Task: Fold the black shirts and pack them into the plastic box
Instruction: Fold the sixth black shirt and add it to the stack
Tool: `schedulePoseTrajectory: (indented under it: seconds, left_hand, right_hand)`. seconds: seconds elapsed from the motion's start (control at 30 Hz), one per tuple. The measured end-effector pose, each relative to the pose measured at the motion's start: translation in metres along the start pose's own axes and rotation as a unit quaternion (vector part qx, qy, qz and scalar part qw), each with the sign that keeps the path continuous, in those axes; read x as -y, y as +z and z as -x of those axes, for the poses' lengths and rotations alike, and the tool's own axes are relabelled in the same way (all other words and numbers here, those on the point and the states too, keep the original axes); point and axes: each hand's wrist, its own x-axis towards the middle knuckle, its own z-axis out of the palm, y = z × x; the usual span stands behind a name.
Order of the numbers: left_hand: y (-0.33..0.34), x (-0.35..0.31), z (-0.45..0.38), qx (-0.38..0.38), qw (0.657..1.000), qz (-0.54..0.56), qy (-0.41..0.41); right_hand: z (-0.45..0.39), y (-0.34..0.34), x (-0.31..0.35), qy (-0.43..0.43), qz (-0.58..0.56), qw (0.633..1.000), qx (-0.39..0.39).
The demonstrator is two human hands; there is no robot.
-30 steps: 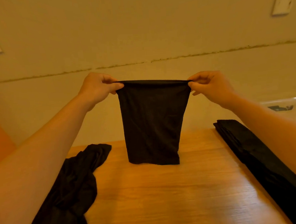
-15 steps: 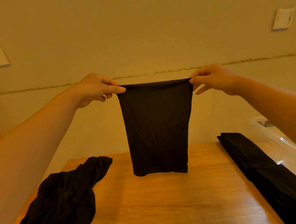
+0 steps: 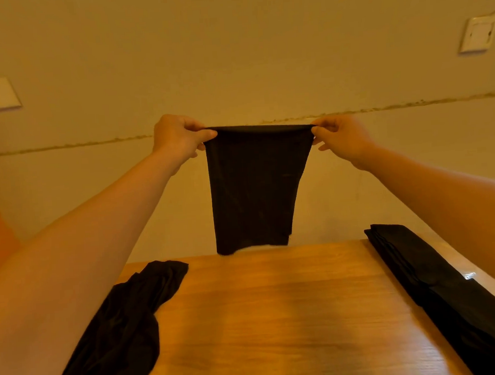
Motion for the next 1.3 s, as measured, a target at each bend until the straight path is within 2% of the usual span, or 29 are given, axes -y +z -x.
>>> schedulePoseTrajectory:
  seconds: [0.1, 0.17, 0.3, 0.43, 0.5, 0.6, 0.73, 0.83, 0.93, 1.1, 1.17, 1.3]
  left_hand:
    - [-0.007, 0.012, 0.027, -0.014, 0.998, -0.032, 0.05]
    - [-0.008, 0.032, 0.064, 0.004, 0.995, -0.058, 0.076]
    - [-0.001, 0.105, 0.166, 0.066, 0.98, -0.119, 0.147]
    - [0.013, 0.183, 0.268, 0.168, 0.932, -0.254, 0.199]
    - [0.017, 0.198, 0.305, 0.167, 0.939, -0.235, 0.185]
    - [0.015, 0.198, 0.332, 0.115, 0.955, -0.208, 0.176]
    - [0.01, 0.179, 0.338, 0.083, 0.958, -0.21, 0.178]
    - [0.024, 0.158, 0.325, 0.084, 0.966, -0.195, 0.149]
    - [0.062, 0.138, 0.308, 0.137, 0.955, -0.239, 0.113]
    - [0.099, 0.156, 0.308, 0.281, 0.892, -0.353, 0.027]
    - [0.092, 0.164, 0.315, 0.291, 0.885, -0.363, 0.005]
    - [0.077, 0.159, 0.345, 0.303, 0.879, -0.368, -0.006]
  right_hand:
    - [0.028, 0.001, -0.005, -0.029, -0.006, 1.0, 0.002]
    - [0.061, 0.004, -0.018, -0.038, 0.007, 0.999, 0.031]
    - [0.157, 0.015, -0.069, -0.04, 0.034, 0.989, 0.136]
    - [0.256, 0.026, -0.121, -0.022, 0.11, 0.959, 0.261]
    - [0.294, 0.03, -0.134, -0.023, 0.104, 0.956, 0.274]
    - [0.325, 0.026, -0.134, -0.04, 0.113, 0.962, 0.247]
    - [0.333, 0.025, -0.117, -0.093, 0.107, 0.972, 0.189]
    - [0.321, 0.047, -0.098, -0.098, 0.103, 0.976, 0.162]
    - [0.304, 0.089, -0.081, -0.087, 0.181, 0.966, 0.164]
    - [0.303, 0.129, -0.094, -0.043, 0.322, 0.901, 0.29]
    - [0.31, 0.123, -0.1, -0.031, 0.334, 0.894, 0.298]
    - [0.342, 0.111, -0.101, -0.037, 0.351, 0.896, 0.268]
